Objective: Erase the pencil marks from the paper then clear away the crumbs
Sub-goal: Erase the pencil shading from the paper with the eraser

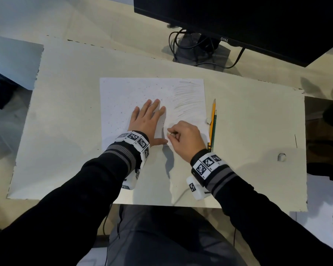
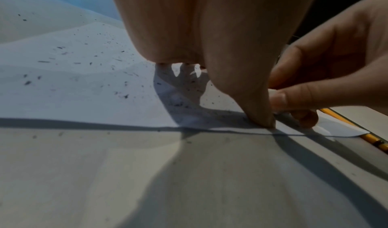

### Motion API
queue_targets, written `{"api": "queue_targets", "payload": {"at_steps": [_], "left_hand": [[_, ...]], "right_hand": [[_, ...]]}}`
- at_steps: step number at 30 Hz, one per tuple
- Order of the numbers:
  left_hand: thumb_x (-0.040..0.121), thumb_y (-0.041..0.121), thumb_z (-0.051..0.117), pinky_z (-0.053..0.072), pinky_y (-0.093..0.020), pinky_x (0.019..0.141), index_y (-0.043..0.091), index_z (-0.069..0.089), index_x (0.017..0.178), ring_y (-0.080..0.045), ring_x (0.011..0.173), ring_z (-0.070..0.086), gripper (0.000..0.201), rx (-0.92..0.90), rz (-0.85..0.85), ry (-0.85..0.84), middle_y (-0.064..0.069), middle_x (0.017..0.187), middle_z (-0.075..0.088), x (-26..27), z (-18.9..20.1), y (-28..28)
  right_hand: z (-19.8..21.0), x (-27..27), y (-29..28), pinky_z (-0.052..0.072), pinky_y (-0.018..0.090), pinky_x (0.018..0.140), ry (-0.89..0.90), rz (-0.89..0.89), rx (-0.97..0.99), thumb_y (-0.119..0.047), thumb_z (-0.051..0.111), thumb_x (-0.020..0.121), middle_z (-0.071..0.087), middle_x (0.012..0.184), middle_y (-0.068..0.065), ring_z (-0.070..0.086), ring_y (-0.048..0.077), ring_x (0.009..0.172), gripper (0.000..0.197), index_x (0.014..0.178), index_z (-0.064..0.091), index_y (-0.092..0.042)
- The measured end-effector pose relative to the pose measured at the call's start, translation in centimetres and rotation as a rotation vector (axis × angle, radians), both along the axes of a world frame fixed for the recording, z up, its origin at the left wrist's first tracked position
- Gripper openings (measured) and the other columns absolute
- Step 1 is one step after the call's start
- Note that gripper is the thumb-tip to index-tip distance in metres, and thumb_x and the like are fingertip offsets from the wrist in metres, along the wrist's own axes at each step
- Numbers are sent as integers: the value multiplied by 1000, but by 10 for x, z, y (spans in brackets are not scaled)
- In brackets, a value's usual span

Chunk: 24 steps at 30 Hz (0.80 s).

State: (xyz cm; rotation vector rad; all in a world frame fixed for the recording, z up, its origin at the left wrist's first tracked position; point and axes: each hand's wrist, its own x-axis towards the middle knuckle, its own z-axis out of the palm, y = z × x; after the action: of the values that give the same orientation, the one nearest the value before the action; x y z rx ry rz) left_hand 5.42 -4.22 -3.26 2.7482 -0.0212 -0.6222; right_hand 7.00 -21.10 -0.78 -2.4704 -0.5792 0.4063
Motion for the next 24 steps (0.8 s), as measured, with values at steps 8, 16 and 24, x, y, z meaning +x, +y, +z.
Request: {"api": "queue_targets", "payload": {"at_steps": [8,16,24], "left_hand": [[78,66,67,-6,-45,121,26,2,158,-19,151,-15,111,-8,1,6,2,165,-14,1,1,0],[78,67,66,-7,-45,121,26,1,158,-19,151,-16,110,-7,-3,11,2,164,-15,1,0,0],[78,68,66,-8,-45,121,26,0,157,-19,151,-16,111,2,-8,12,2,164,-16,1,-1,0]], "right_hand": [[1,3,1,51,30,72,12,8,-15,-12,69,86,60,80,0,54,13,72,4,87,72,-9],[4,3,-2,50,25,75,37,97,-36,-13,70,87,63,83,-3,56,10,76,5,90,73,-10],[3,5,-2,48,23,74,32,132,-26,-11,70,87,64,82,-1,58,13,75,4,88,73,-8]]}}
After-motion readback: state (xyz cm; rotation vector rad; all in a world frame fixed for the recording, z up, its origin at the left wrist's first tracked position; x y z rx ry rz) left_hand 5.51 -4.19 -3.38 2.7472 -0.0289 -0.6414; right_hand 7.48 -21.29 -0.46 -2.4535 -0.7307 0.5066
